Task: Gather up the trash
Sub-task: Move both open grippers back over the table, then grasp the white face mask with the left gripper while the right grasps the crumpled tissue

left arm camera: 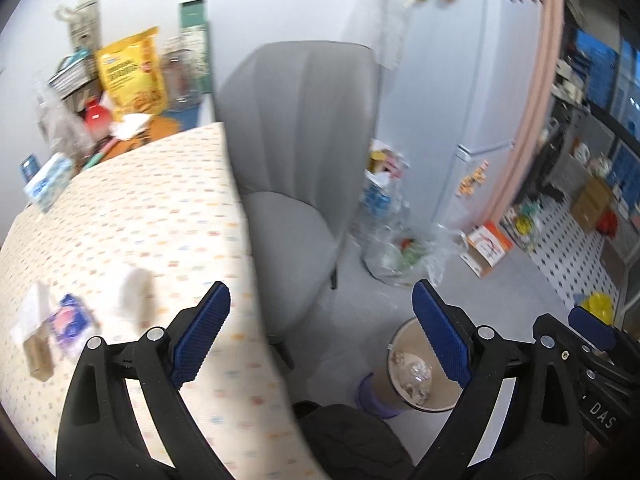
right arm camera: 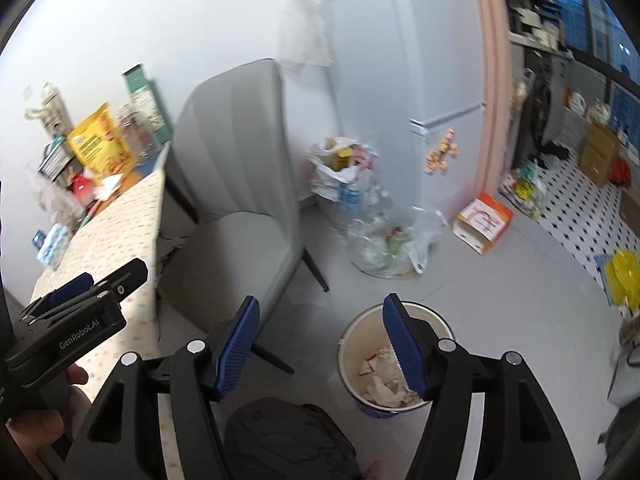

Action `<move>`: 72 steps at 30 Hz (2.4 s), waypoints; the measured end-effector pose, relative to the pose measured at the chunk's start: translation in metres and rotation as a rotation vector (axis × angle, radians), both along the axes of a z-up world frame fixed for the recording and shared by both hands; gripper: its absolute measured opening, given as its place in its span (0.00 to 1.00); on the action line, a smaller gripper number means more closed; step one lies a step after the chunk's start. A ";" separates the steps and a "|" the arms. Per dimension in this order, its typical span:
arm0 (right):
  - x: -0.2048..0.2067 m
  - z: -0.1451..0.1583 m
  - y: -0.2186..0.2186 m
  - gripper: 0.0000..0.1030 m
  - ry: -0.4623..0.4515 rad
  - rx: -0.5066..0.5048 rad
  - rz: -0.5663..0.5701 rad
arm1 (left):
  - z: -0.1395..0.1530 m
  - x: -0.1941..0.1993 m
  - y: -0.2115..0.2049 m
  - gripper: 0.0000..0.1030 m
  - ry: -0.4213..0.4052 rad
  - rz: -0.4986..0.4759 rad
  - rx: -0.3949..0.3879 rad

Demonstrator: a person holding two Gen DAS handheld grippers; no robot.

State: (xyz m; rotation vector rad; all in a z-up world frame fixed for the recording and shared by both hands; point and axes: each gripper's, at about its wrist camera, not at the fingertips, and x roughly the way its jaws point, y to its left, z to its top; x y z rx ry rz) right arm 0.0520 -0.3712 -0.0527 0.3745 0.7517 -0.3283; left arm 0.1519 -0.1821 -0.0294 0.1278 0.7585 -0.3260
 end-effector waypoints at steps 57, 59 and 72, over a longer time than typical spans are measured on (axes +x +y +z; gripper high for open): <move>0.144 0.004 0.316 0.63 0.086 -0.191 0.486 | -0.037 0.038 0.377 0.72 0.059 0.630 -0.143; 0.149 0.001 0.316 0.64 0.091 -0.195 0.485 | -0.041 0.043 0.380 0.70 0.074 0.636 -0.146; 0.174 -0.023 0.317 0.67 0.142 -0.204 0.480 | -0.063 0.068 0.375 0.62 0.122 0.614 -0.123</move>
